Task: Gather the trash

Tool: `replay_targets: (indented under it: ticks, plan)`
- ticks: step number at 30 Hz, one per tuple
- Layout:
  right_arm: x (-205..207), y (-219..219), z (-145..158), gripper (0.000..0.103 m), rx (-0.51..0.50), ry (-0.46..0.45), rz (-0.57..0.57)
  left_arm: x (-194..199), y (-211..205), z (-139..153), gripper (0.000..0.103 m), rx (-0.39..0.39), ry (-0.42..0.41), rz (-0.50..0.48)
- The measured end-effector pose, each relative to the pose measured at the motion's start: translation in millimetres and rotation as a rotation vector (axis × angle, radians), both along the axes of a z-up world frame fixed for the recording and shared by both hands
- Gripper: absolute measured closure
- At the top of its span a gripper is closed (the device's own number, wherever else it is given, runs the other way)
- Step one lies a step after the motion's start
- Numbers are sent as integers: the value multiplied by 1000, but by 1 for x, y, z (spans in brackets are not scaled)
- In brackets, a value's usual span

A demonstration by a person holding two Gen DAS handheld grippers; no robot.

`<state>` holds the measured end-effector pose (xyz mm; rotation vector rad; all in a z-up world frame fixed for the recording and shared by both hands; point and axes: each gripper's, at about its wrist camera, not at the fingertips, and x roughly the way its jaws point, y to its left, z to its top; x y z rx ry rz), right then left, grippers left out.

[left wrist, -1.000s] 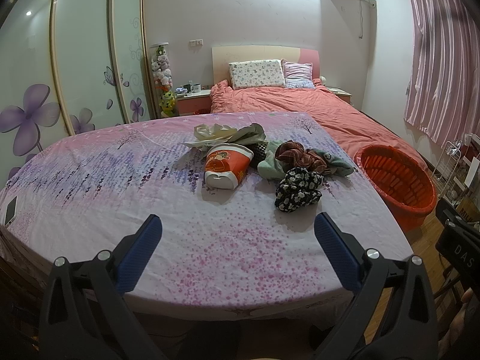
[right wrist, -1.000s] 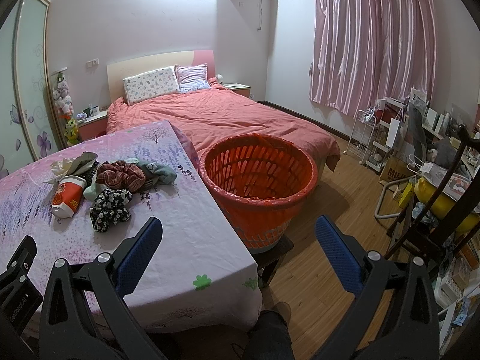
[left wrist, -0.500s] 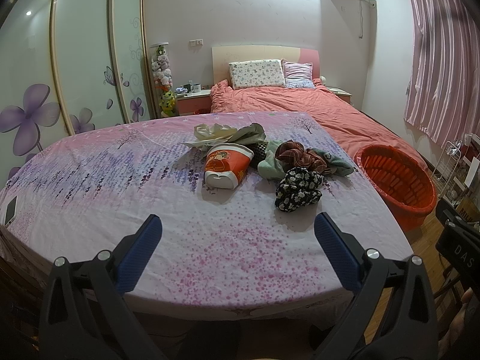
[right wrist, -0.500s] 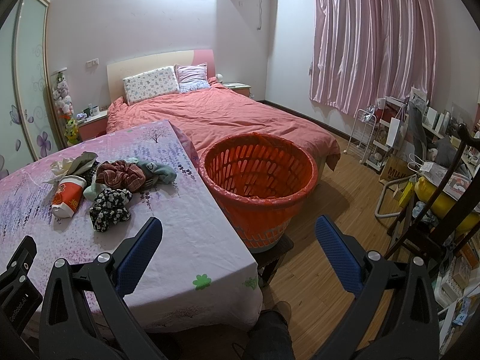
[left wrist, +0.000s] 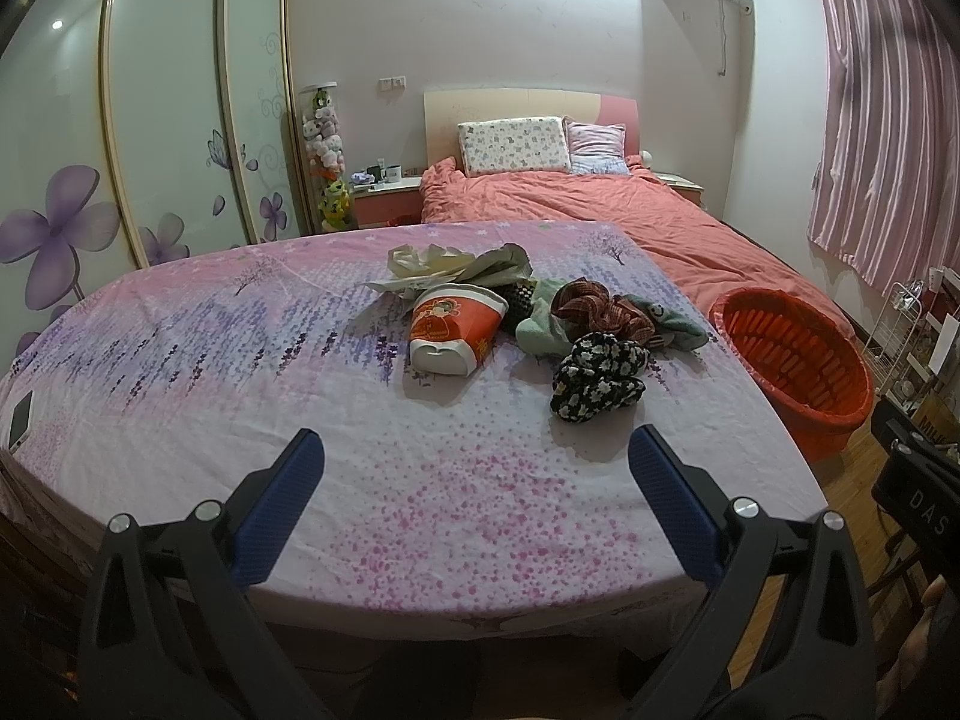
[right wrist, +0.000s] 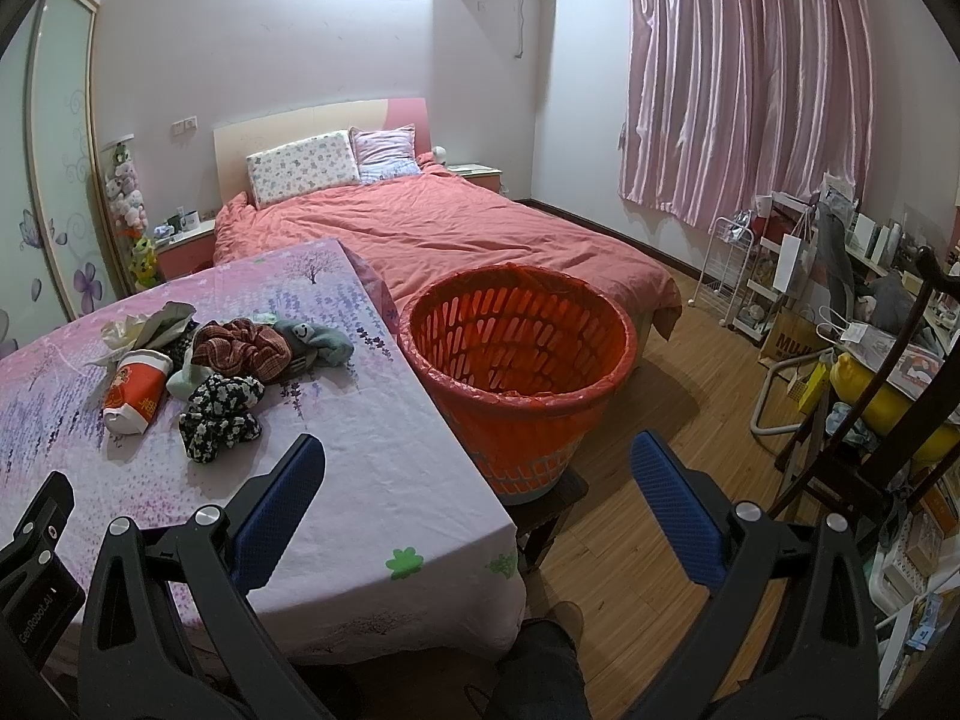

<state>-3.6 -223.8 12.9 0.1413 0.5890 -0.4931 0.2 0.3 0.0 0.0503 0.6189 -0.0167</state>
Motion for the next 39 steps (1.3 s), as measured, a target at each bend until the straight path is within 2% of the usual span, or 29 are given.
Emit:
replay_targets:
  ticks: [8, 15, 22, 28, 31, 32, 33, 34, 35, 36, 39]
  plan:
    - [20, 11, -4, 2, 20, -3, 76, 12, 25, 0, 4, -19, -24, 57]
    - [62, 41, -12, 2, 65, -9, 234, 48, 69, -10, 4, -35, 3, 139]
    - [111, 64, -30, 7, 110, 55, 345, 71, 104, -22, 4, -74, 41, 177]
    - [146, 72, -53, 17, 146, 143, 354, 87, 118, -32, 4, -74, 63, 182]
    - [153, 74, -61, 26, 161, 178, 364, 96, 117, -34, 4, -76, 69, 149]
    - [155, 76, -64, 35, 161, 187, 371, 99, 115, -34, 4, -75, 71, 138]
    - [157, 77, -67, 49, 163, 197, 383, 103, 113, -34, 4, -73, 74, 120]
    - [157, 79, -69, 55, 166, 204, 392, 108, 110, -34, 4, -74, 76, 105]
    - [156, 79, -69, 67, 172, 207, 402, 112, 108, -34, 4, -75, 78, 92]
    - [153, 79, -68, 74, 175, 203, 412, 118, 102, -34, 4, -79, 83, 71]
    - [142, 77, -62, 84, 162, 182, 418, 136, 89, -35, 4, -96, 97, 20]
